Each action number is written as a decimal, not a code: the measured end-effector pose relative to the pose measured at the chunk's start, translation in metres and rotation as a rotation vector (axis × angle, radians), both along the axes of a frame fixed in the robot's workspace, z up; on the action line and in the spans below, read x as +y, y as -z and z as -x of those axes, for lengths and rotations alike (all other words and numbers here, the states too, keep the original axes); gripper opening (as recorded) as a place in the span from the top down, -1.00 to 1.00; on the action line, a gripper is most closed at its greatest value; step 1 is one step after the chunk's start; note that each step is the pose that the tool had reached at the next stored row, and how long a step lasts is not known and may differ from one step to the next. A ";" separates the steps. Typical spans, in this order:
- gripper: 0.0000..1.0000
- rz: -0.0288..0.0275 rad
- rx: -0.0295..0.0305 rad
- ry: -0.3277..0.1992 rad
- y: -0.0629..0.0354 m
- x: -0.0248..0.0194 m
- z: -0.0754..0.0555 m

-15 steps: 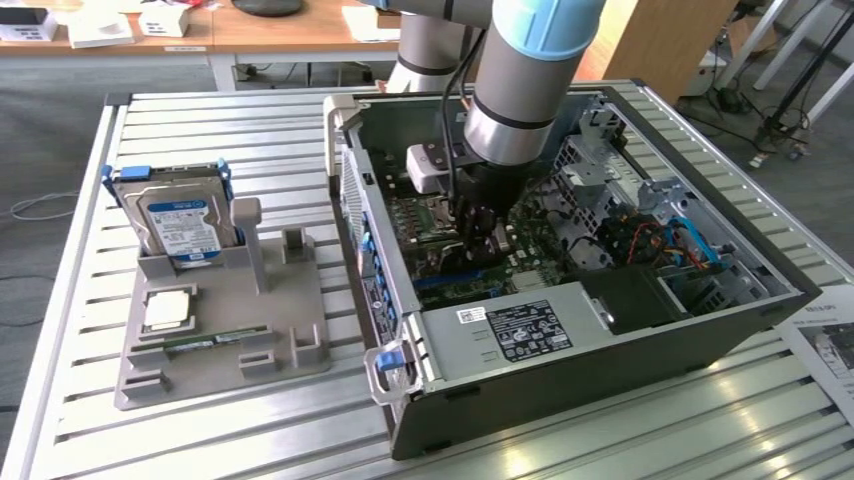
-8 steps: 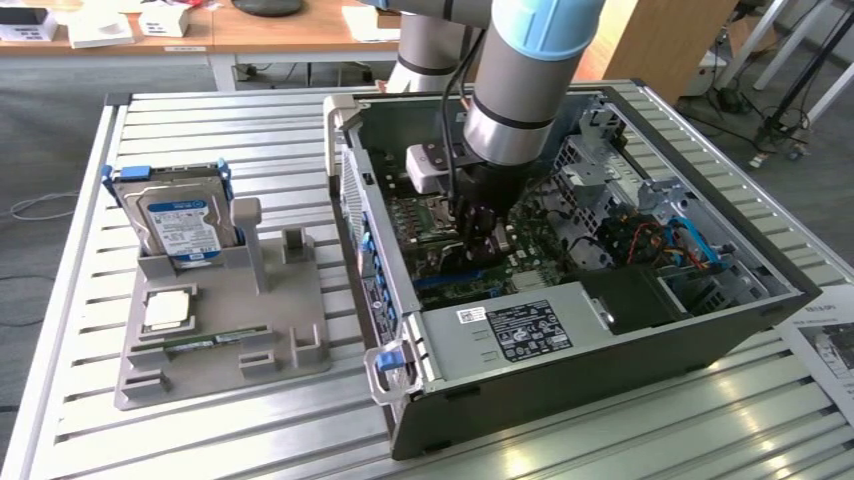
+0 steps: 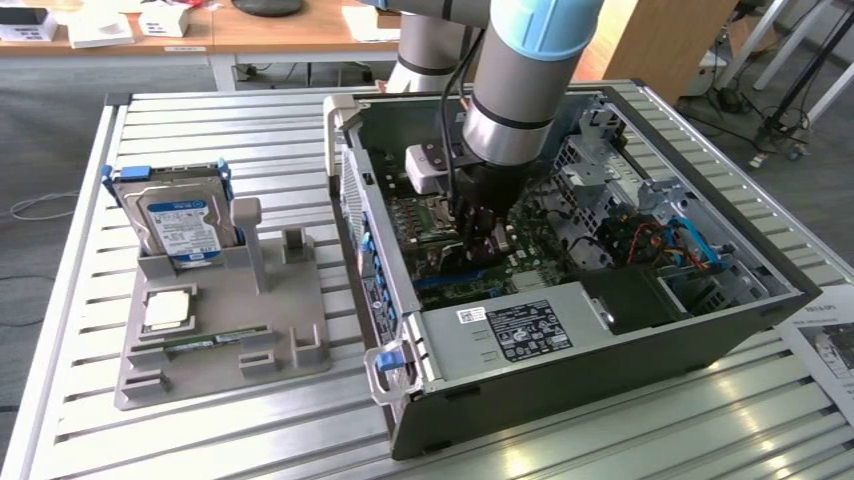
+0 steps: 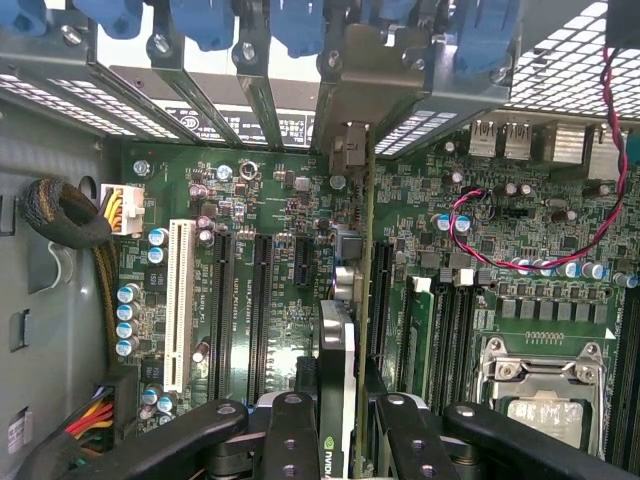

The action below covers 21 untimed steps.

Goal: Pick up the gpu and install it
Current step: 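Insert the gpu into the slot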

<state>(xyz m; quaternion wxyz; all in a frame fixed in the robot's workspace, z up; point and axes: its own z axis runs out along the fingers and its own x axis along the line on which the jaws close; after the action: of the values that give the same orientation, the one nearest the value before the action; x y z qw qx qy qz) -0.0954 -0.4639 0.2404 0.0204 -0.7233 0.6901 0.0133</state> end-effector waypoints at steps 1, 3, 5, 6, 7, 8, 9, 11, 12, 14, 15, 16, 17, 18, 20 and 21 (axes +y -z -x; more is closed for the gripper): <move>0.46 0.0000 0.0000 0.000 0.0000 0.0000 0.000; 0.46 0.0002 0.0001 0.000 -0.0001 0.0001 0.000; 0.46 0.0003 0.0001 0.000 -0.0001 0.0001 0.000; 0.46 0.0003 0.0002 0.000 -0.0001 0.0001 0.000; 0.46 0.0003 0.0001 0.000 -0.0001 0.0001 0.000; 0.46 0.0003 -0.0002 0.000 -0.0001 0.0002 0.001; 0.46 0.0002 -0.0003 0.000 -0.0001 0.0002 0.000; 0.46 0.0001 -0.0003 0.000 -0.0001 0.0002 0.001; 0.46 0.0000 -0.0004 0.000 0.0000 0.0002 0.000; 0.46 0.0000 -0.0004 0.000 0.0000 0.0002 0.001; 0.46 0.0000 -0.0004 0.000 0.0000 0.0002 0.001; 0.46 0.0000 -0.0004 0.000 0.0000 0.0002 0.001; 0.46 0.0000 -0.0004 0.000 0.0000 0.0002 0.001; 0.46 0.0000 -0.0004 0.000 0.0000 0.0002 0.001; 0.46 -0.0001 -0.0006 0.000 -0.0002 0.0002 0.001; 0.46 -0.0006 -0.0009 0.000 -0.0011 0.0003 0.001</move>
<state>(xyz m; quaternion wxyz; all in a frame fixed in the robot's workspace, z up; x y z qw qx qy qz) -0.0959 -0.4636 0.2415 0.0210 -0.7233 0.6901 0.0132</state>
